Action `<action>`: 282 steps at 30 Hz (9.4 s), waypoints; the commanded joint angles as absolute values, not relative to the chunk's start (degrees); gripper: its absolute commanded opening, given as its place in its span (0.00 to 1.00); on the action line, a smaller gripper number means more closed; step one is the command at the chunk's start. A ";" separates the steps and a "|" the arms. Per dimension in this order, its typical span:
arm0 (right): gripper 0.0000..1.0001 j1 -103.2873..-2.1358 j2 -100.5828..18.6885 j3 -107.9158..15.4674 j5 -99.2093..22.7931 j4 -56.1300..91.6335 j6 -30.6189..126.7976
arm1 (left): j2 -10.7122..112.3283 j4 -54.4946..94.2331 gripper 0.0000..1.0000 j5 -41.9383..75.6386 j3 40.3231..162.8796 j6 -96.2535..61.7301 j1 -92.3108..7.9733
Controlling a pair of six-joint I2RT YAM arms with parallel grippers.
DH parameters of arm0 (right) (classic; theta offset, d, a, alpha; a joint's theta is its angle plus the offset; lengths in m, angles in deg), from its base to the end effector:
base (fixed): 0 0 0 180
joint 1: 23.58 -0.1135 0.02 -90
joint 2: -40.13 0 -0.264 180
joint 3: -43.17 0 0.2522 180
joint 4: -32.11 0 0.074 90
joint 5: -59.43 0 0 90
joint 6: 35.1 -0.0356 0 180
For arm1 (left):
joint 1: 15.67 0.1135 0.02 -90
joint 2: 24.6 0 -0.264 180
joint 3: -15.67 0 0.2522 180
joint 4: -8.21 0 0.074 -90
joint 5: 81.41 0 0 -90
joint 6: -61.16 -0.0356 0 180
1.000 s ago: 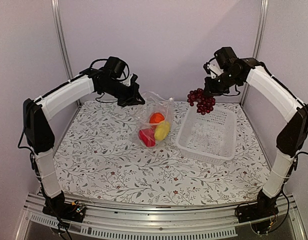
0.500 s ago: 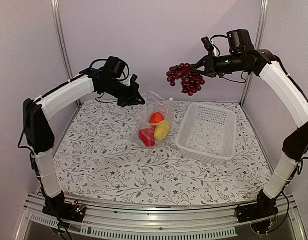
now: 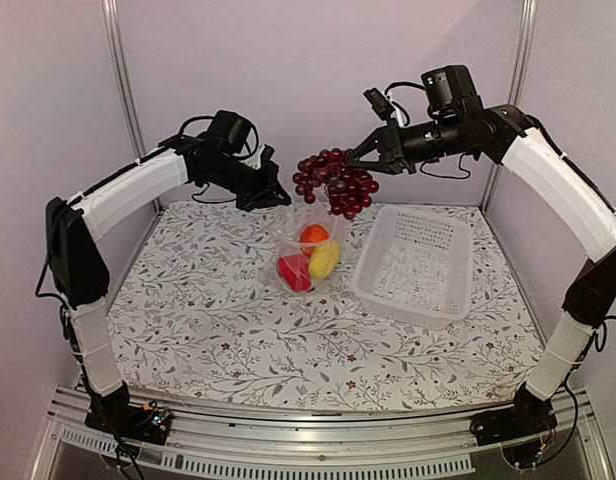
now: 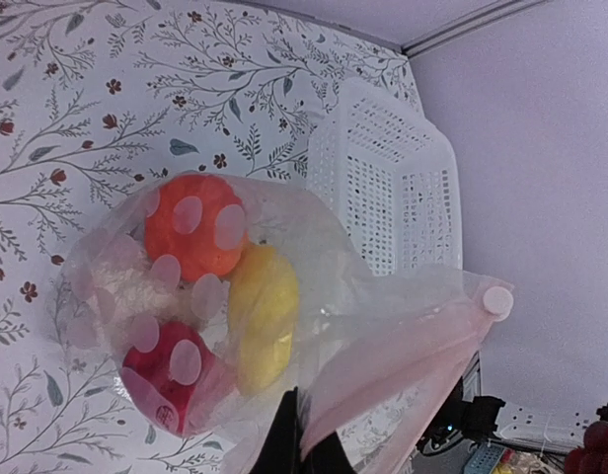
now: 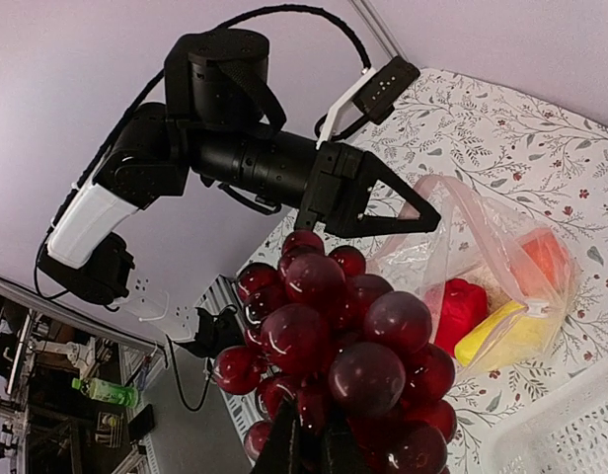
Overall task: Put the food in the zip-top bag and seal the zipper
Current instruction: Place the fake fruit in the zipper food storage bag, then adjust the fake fruit in the zipper food storage bag, then pass from the left arm to the right, then pass from the right arm to the left
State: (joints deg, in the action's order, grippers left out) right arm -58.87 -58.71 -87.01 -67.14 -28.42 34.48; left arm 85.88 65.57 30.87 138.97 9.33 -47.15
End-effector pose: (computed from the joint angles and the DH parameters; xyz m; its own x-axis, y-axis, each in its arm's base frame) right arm 0.2861 0.2285 0.4555 -0.6831 -0.1402 -0.7168 -0.6938 0.4310 0.5769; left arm 0.3635 -0.2384 0.3418 -0.9113 -0.1125 -0.3960 0.1914 0.7358 -0.6496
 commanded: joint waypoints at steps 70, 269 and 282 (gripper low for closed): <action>0.46 -59.17 -77.54 -100.95 -57.37 -34.50 22.82 | 83.68 59.33 0.00 29.41 134.56 7.11 -49.58; 0.00 -55.78 -71.58 -83.75 -74.38 -32.46 24.32 | 66.76 58.00 0.53 8.88 126.41 -26.03 -61.36; 0.00 -54.43 -72.18 -84.70 -81.89 -26.41 16.85 | 64.95 49.46 0.57 9.56 116.82 -29.04 -70.70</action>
State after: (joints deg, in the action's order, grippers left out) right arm -54.59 -71.46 -83.03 -77.53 -30.16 19.51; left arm 59.50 49.87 9.21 117.16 -28.90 -70.43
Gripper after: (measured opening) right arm 0.005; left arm 0.574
